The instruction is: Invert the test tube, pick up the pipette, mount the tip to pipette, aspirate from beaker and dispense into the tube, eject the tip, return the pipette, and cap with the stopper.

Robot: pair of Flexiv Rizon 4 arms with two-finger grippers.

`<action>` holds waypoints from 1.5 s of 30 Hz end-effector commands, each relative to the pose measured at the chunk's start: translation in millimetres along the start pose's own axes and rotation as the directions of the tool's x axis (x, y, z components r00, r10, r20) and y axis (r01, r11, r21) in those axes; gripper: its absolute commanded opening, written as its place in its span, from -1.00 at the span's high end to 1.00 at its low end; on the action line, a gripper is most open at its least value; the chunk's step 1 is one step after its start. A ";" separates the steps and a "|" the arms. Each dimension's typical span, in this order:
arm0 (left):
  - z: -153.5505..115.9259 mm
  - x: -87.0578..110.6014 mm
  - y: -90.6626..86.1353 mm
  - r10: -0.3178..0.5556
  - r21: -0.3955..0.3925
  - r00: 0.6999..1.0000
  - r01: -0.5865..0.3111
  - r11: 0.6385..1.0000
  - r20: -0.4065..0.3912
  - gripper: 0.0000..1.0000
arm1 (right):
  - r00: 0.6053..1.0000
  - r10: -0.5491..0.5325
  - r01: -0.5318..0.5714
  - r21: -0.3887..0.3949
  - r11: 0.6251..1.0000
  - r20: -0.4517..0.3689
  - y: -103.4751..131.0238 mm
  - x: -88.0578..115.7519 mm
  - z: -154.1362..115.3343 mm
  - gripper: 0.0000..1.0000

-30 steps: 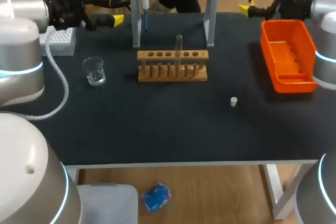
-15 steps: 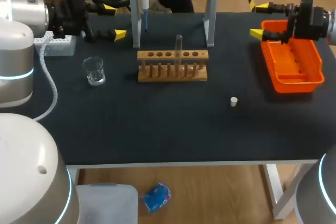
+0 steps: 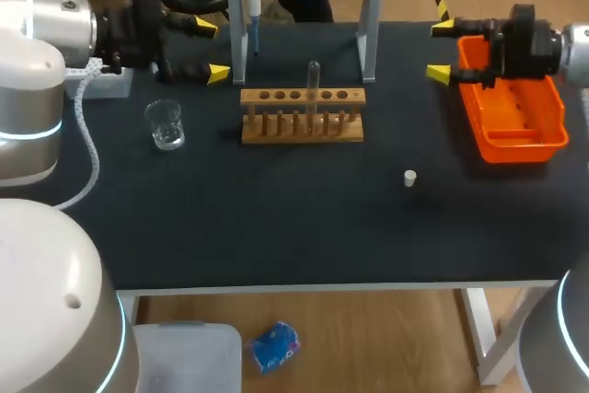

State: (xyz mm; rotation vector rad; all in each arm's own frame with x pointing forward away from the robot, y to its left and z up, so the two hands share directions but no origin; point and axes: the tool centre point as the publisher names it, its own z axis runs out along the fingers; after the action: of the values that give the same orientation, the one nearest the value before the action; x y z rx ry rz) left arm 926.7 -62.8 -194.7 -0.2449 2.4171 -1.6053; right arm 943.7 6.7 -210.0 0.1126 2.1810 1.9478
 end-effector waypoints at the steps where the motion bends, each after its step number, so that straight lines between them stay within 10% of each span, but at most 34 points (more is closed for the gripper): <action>1: 7.5 6.0 13.1 -0.019 0.028 1.000 0.019 0.999 0.014 -1.00 | 1.000 0.001 -0.002 -0.051 0.999 -0.019 -10.2 -6.7 11.6 -1.00; 16: 7.7 10.7 17.5 -0.034 0.042 0.999 0.033 0.999 0.028 -1.00 | 0.949 0.031 -0.055 -0.067 0.996 -0.315 -23.2 15.0 109.5 -1.00; 45: 7.7 10.7 17.5 -0.034 0.042 0.999 0.033 0.999 0.028 -1.00 | 0.911 0.086 -0.136 -0.096 0.986 -0.404 -49.1 46.1 191.6 -0.98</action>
State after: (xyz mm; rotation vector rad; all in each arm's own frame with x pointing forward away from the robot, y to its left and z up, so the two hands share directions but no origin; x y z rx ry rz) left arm 918.6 -65.9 -214.4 -0.3012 2.3688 -1.6519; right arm 938.7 192.1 -279.1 -0.1856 2.3279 2.3230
